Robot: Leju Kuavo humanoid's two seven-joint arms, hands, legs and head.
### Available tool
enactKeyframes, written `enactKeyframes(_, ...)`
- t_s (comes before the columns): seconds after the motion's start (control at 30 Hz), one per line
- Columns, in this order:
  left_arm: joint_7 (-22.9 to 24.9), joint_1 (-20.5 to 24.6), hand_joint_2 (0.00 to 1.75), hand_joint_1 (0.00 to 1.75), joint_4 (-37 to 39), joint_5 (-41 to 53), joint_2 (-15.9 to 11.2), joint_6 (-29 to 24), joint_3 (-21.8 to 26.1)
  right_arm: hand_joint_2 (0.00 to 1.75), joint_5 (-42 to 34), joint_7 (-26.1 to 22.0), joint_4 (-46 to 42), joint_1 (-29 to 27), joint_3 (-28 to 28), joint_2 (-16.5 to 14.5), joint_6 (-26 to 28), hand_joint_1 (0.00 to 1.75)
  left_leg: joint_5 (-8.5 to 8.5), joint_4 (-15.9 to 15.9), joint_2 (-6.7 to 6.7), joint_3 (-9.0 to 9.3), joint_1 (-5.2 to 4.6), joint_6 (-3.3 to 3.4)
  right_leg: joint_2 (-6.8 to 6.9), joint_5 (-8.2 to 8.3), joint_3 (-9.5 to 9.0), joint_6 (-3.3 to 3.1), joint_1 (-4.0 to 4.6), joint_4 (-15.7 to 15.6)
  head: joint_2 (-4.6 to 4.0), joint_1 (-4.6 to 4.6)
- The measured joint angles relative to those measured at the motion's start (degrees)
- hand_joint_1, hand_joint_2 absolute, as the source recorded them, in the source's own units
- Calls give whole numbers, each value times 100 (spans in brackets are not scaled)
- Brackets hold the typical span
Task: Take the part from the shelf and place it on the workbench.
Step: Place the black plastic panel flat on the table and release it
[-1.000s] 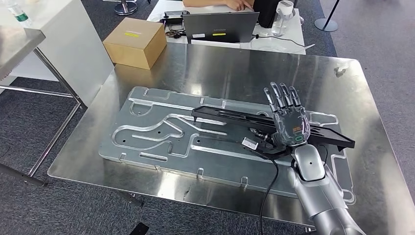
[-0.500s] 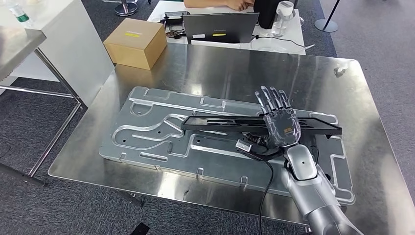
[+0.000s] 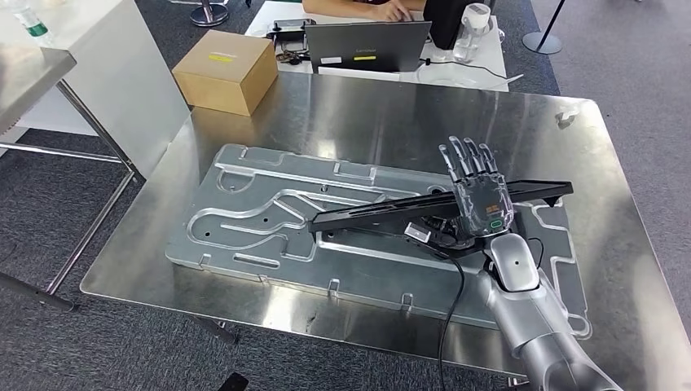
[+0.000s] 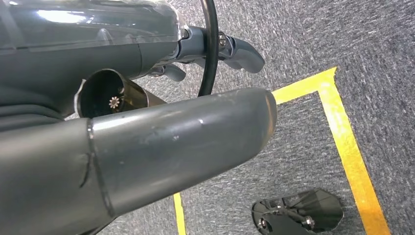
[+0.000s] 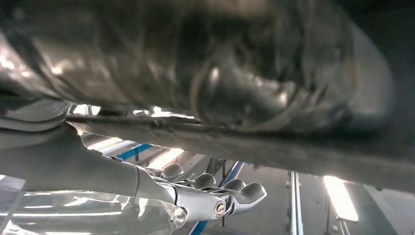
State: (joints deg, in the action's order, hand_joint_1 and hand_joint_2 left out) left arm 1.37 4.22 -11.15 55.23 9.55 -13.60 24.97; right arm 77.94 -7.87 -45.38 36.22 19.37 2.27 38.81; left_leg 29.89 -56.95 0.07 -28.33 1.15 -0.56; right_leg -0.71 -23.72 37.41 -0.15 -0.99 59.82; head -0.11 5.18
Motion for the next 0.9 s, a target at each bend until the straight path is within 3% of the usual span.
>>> enactKeyframes(0.57,17,-17,0,0,0,80,0,21,62,0,-267,288,288,-11,-23,6,-2,0,0,-3,0,1,-1,0,0,1,0,1,0,0,0,0)
enactKeyframes(0.9,19,-28,0,0,0,181,0,28,161,0,-63,391,-48,-47,-571,84,14,0,1,-5,0,1,-4,2,0,1,-3,1,-4,-1,0,1)
